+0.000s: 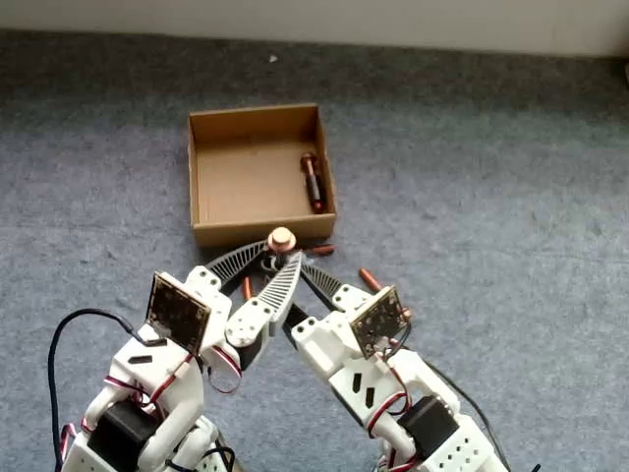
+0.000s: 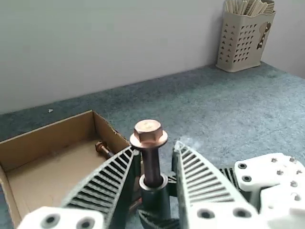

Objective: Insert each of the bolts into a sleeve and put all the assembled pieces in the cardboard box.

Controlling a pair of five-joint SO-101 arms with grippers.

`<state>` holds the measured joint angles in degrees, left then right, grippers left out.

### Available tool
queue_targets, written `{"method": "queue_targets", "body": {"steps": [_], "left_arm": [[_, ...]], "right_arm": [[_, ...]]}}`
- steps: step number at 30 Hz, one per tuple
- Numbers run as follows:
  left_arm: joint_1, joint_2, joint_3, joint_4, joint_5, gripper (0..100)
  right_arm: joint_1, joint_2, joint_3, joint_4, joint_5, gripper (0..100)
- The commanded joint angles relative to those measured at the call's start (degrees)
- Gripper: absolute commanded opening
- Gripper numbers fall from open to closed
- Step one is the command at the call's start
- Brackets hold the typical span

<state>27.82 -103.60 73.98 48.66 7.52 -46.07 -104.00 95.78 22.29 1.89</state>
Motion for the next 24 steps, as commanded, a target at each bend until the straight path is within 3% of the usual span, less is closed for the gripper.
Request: {"method": "queue_targets", "body": {"steps": [1,8,17,24], "left_arm": [[-0.9,-0.1,-0.9,0.4,-0.8,14],[-4.5,-0.1,-4.4,5.8,-0.6,21],[-10.5,-0.2,-9.5,12.7,-2.2,21],[-21.8,-0.2,-8.9,17.4,-6.7,21]], "right_arm": [[-0.3,-1.1,8.0,-1.2,0.5,0.5],[-0.2,-1.0,8.0,0.0,0.4,0.5],[0.2,-0.8,8.0,1.7,0.3,0.5],[10.7,-0.7,8.0,1.7,0.2,0.5]]}}
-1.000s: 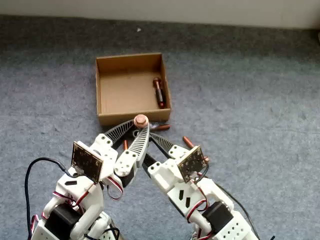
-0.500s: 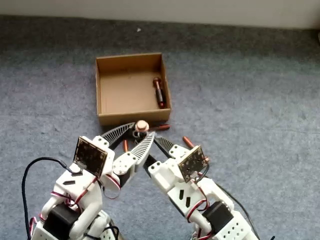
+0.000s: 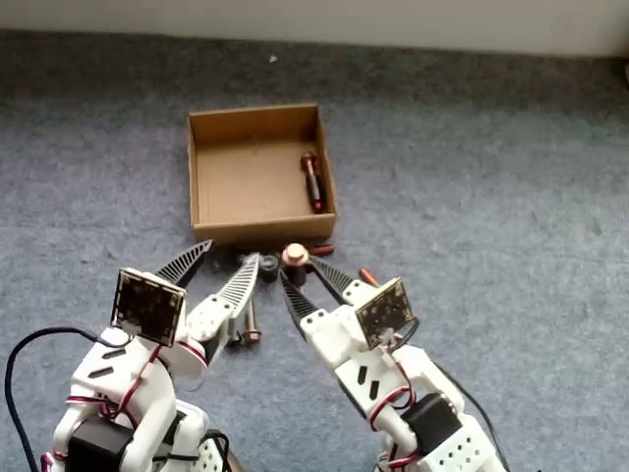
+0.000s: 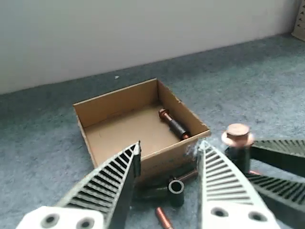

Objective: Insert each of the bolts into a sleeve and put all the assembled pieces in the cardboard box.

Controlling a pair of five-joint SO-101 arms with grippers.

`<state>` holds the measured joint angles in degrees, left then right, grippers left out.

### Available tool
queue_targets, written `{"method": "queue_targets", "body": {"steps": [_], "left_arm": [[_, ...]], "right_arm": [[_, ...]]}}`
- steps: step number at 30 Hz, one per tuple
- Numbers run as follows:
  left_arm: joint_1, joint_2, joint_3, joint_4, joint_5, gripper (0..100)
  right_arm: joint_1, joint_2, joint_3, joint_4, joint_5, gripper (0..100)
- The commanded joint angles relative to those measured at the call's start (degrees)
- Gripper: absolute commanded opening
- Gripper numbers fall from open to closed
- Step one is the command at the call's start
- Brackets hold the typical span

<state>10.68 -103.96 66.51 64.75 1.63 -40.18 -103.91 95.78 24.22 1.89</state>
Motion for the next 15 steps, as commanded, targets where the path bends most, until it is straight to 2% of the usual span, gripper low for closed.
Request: {"method": "queue_targets", "body": {"steps": [1,4,8,12,15], "left_arm": [[-6.7,0.1,-0.8,1.8,-0.8,21],[-13.3,0.1,2.1,2.1,-0.8,19],[-21.7,0.1,7.3,1.8,-1.0,7],[-25.5,0.1,11.2,2.1,-8.4,1],[-27.5,0.1,15.2,2.2,-8.6,1]], "right_arm": [[6.1,-0.8,8.0,-0.2,0.1,0.5],[8.6,-1.1,8.0,2.2,0.1,0.5],[9.3,-1.1,8.0,4.4,0.1,0.5],[9.3,-1.1,8.0,4.5,0.1,0.5],[9.3,-0.8,8.0,4.6,0.1,0.5]]}}
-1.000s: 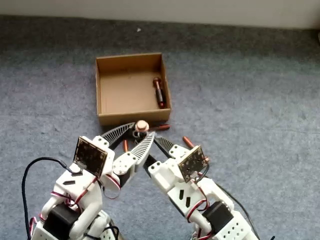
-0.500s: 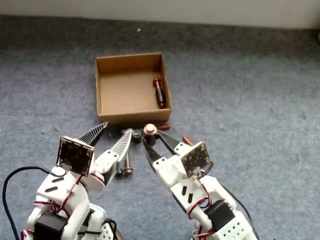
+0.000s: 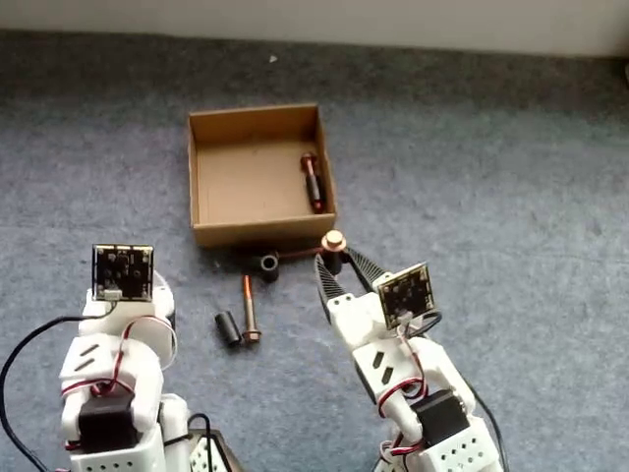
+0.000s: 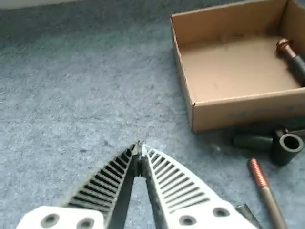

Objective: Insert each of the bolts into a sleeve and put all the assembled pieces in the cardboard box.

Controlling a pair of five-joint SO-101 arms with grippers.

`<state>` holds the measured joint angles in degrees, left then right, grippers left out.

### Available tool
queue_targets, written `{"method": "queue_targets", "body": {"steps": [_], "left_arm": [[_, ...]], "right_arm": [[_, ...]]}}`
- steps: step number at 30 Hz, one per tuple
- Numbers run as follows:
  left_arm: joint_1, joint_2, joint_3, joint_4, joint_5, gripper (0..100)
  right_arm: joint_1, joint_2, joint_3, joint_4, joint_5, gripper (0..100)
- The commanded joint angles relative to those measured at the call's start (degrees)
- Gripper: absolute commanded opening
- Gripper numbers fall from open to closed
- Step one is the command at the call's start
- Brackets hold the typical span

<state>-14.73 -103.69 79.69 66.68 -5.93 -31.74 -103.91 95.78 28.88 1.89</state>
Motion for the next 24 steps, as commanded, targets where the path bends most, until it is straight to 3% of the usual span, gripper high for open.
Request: {"method": "queue_targets", "body": {"steps": [1,6,15,24], "left_arm": [[-2.3,-0.1,3.5,0.3,-1.1,1],[-2.4,-0.1,10.8,-0.1,-1.4,1],[-2.5,-0.1,11.3,-0.1,-1.4,1],[-2.7,-0.1,11.4,-0.1,-1.4,1]], "right_arm": [[0.8,-0.8,8.0,0.0,0.1,0.5],[0.8,-0.7,7.3,2.5,0.1,0.5],[0.7,0.2,-5.3,8.0,0.4,0.6],[0.7,28.7,-24.9,-0.6,0.2,0.7]]}}
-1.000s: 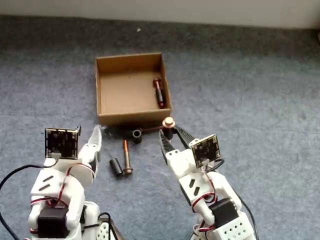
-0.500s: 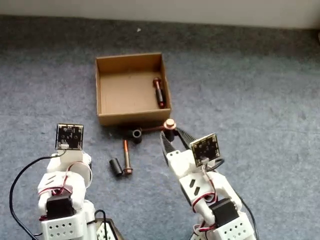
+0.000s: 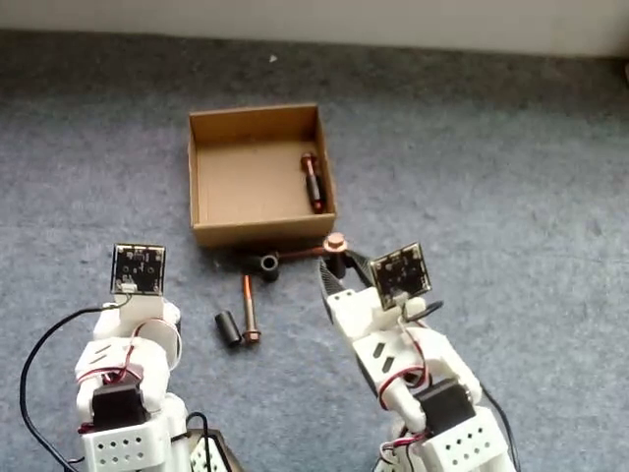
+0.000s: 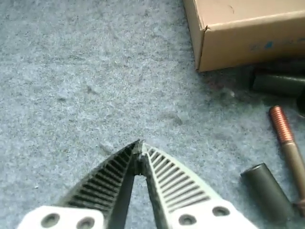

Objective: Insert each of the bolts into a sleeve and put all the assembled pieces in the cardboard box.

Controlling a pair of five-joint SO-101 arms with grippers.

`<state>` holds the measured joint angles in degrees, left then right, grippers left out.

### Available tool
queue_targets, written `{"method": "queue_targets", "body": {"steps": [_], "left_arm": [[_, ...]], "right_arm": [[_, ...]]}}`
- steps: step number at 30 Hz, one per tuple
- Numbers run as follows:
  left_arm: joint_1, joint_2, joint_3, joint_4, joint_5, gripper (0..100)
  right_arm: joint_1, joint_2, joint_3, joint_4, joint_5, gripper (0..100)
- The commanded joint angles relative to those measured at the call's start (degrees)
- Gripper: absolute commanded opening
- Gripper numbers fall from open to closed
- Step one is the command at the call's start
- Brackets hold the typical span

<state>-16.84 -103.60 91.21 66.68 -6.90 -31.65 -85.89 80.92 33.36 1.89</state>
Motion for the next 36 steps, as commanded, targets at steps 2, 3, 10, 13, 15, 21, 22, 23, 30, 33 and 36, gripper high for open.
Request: {"method": "queue_targets", "body": {"steps": [2,3,10,13,15,21,22,23,30,33,36], "left_arm": [[-0.7,-0.2,-0.1,-0.1,-0.4,1],[-0.7,-0.2,0.0,-0.1,-0.4,1],[-0.7,-0.2,2.2,-2.5,-0.5,1],[-0.7,-0.2,2.9,-3.4,-1.8,1],[-0.7,-0.2,2.9,-3.3,-4.0,1],[-0.7,-0.2,2.9,-3.3,-4.7,1],[-0.7,-0.2,2.9,-3.3,-4.7,1],[-0.7,-0.2,2.9,-3.3,-4.7,1],[-0.5,-0.2,2.9,-3.3,-4.8,1],[-0.5,-0.2,2.9,-3.3,-4.8,1],[-0.5,-0.2,2.9,-3.3,-4.8,1]], "right_arm": [[0.7,18.8,-15.3,-8.7,0.2,0.7],[0.7,23.1,-17.8,-10.8,0.2,0.7],[0.7,51.9,-32.2,-27.5,0.2,0.7],[0.7,62.4,-36.8,-33.5,0.2,0.7],[0.8,68.9,-39.6,-36.8,0.4,0.7],[3.6,85.5,-48.0,-40.6,0.2,0.9],[3.7,87.4,-49.2,-40.0,0.2,0.9],[3.8,89.1,-50.2,-39.2,0.2,0.9],[3.0,91.6,-55.6,-28.4,0.2,1.3],[2.9,91.6,-58.6,-21.8,0.2,7.3],[2.9,91.5,-60.7,-16.0,0.1,15.0]]}}
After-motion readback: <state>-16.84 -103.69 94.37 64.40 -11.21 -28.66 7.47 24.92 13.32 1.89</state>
